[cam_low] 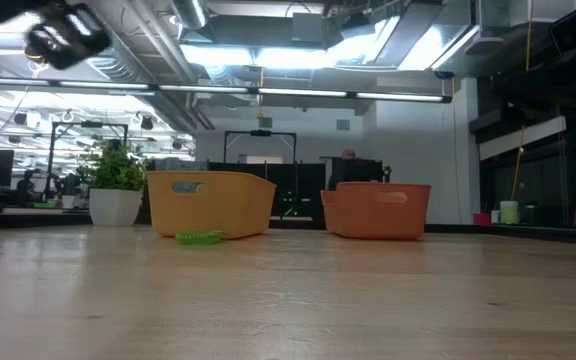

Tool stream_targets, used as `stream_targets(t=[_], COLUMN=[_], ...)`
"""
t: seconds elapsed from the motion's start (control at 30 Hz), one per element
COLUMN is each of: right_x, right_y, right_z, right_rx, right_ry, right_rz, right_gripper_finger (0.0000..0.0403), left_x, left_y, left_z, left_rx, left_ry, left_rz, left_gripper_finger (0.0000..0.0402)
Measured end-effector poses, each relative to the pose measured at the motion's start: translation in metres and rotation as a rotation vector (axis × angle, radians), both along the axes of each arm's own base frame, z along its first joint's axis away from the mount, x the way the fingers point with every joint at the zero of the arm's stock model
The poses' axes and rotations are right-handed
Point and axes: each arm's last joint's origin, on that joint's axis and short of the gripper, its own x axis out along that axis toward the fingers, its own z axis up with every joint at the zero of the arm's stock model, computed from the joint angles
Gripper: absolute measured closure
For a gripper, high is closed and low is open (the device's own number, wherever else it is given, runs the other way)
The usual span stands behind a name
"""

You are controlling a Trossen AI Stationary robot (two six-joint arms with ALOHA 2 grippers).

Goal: Sort items
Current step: Put the blue keychain into the yellow bin

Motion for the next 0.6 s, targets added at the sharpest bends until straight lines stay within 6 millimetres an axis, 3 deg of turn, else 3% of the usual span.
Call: stream_targets(t=[0.23,0.6], right_x=[0.000,0.000], right_y=[0.000,0.000], right_z=[0.000,0.000], right_rx=[0.000,0.000], right_ry=[0.000,0.000], right_rz=[0.000,0.000], right_gripper_finger=[0.0327,0.0327], left_x=[-0.022,-0.043], left_y=[-0.022,-0.031], left_z=[-0.011,-0.033], left_rx=[-0.076,-0.092], left_ry=[0.113,0.216], left_rz=[0.034,0.222], left_gripper_finger=[0.0398,0.0387])
